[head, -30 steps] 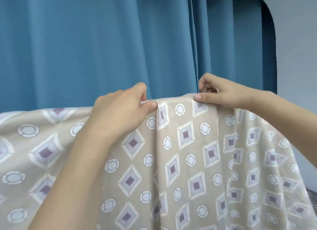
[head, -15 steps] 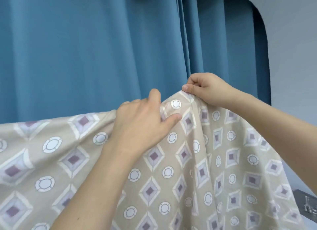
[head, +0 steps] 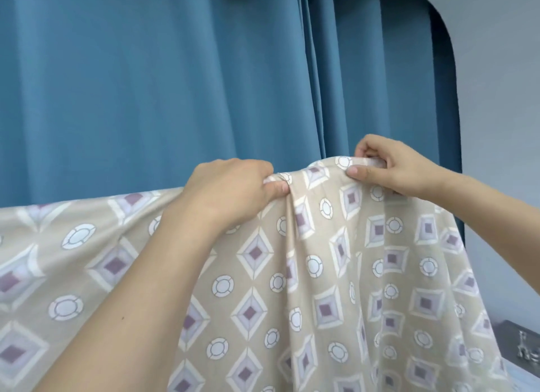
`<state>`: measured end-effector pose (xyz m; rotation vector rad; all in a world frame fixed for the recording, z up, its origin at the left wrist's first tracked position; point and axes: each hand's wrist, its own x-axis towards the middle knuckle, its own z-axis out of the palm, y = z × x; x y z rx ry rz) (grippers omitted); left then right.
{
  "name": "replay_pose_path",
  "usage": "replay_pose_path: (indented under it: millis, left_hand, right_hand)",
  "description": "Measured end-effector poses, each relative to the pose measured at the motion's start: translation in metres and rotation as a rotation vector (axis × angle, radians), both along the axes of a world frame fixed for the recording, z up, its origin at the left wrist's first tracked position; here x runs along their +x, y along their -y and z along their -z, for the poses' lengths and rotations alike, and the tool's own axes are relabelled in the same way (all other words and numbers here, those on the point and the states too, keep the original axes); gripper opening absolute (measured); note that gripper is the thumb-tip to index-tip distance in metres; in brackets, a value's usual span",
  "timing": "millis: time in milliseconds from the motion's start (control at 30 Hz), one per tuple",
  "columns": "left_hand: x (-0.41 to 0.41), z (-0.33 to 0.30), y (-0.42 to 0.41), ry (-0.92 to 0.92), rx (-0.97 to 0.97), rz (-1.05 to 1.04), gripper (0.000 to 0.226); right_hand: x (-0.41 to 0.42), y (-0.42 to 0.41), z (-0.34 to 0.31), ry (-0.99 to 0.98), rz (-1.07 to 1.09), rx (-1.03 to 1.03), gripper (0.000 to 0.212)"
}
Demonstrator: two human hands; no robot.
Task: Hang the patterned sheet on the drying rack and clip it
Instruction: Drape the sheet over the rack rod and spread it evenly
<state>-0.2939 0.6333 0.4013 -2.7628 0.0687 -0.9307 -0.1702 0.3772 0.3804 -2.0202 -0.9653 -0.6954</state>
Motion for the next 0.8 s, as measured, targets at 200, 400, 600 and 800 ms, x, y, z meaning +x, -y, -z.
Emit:
replay_pose_path:
  millis: [200,400,600,800]
  left_hand:
    - [0.003,-0.003,0.002,-0.044,-0.150,0.024,0.054]
    - [0.004,-0.004,0.004,-0.031,-0.217,-0.047,0.049]
    - [0.005,-0.002,0.009,0.011,-0.149,-0.085,0.055]
    - [0.005,0.002,0.006,0.023,-0.104,-0.077,0.064]
  right_hand:
    - [0.016,0.022,0.033,-0.031,-0.039,0.238,0.032]
    - [0.021,0.010,0.019,-0.077,-0.027,0.369,0.023]
    - [0.038,-0.023,-0.037,0.042,0.313,0.200,0.022]
    - [0.054,-0.061,-0.076,-0.209,0.621,-0.697,0.035]
